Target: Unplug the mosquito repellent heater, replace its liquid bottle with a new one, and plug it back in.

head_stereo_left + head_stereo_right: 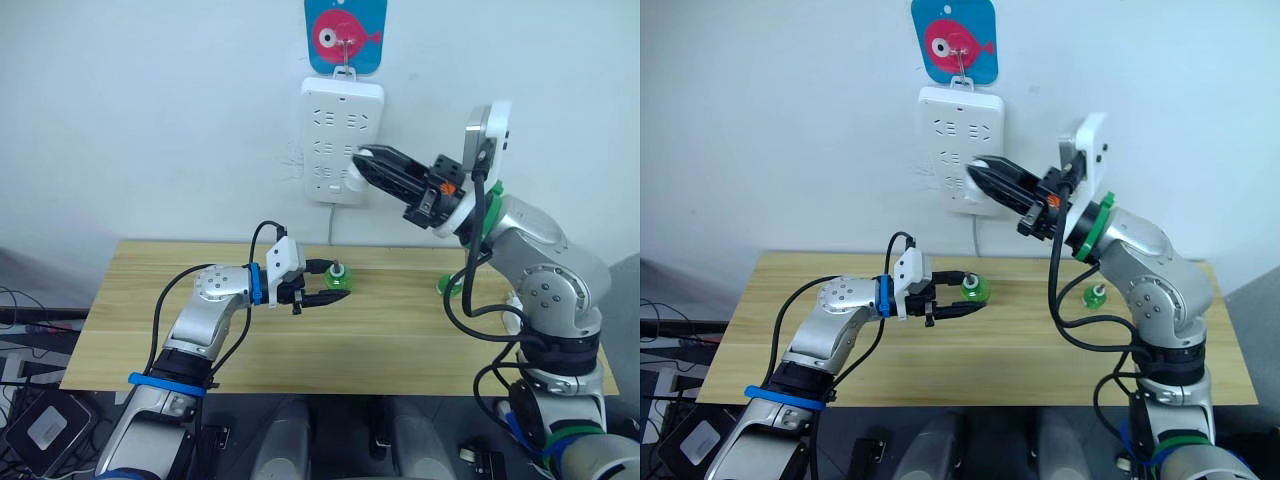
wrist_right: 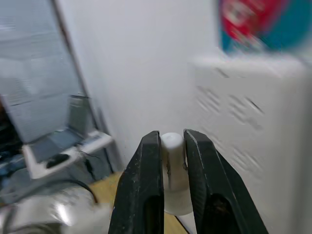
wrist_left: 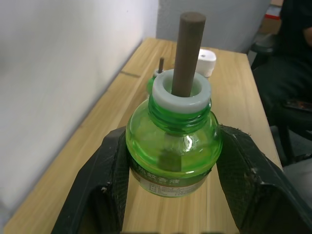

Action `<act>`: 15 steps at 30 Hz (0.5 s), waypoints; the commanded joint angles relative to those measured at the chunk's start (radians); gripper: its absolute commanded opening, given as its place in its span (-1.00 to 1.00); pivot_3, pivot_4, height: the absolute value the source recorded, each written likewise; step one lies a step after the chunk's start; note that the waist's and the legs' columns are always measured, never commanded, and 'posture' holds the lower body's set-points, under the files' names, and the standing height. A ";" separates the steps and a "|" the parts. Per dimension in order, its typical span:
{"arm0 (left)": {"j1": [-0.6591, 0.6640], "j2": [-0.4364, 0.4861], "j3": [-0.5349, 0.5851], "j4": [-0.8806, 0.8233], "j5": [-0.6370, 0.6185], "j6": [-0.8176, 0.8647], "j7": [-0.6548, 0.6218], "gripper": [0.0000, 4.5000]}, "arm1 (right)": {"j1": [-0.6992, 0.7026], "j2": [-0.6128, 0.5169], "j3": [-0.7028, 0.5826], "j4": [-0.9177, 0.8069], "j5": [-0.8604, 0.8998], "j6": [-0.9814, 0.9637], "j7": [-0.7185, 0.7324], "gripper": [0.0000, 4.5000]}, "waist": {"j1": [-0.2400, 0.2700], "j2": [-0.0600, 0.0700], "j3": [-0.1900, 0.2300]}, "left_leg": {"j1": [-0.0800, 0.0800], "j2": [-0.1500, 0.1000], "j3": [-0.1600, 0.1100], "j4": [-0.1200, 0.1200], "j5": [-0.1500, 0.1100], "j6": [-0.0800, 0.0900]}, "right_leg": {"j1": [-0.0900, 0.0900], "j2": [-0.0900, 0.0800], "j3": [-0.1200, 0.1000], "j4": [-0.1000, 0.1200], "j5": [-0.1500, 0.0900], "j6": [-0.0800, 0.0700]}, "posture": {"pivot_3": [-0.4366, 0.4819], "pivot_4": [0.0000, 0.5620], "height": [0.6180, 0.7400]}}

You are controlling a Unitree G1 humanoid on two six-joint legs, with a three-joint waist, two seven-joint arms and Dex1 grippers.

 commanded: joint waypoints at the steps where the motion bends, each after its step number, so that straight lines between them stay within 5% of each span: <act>1: 0.003 -0.004 0.011 -0.044 -0.012 -0.005 0.010 -0.01 | 0.136 -0.039 0.024 0.028 -0.198 -0.171 -0.054 -0.86 | 0.002 0.000 0.000 | 0.000 -0.001 0.001 0.000 0.000 0.000 | 0.000 0.000 0.001 0.000 0.000 0.000 | 0.09 -0.08 1.00; 7: 0.018 0.003 0.012 -0.098 -0.026 0.031 0.014 -0.01 | 0.371 0.034 0.098 0.179 -0.425 -0.457 -0.152 -0.86 | -0.015 0.000 0.000 | 0.001 0.001 0.003 0.000 0.000 0.001 | 0.000 0.000 0.001 0.002 0.000 0.000 | 0.10 -0.01 1.00; 15: 0.010 0.006 0.018 -0.167 -0.049 0.101 0.026 -0.01 | 0.392 0.135 0.098 0.428 -0.513 -0.695 -0.204 -0.86 | -0.026 0.001 0.002 | 0.004 0.004 0.008 0.000 0.000 0.001 | 0.000 0.002 0.003 0.001 0.000 0.000 | 0.13 0.15 1.00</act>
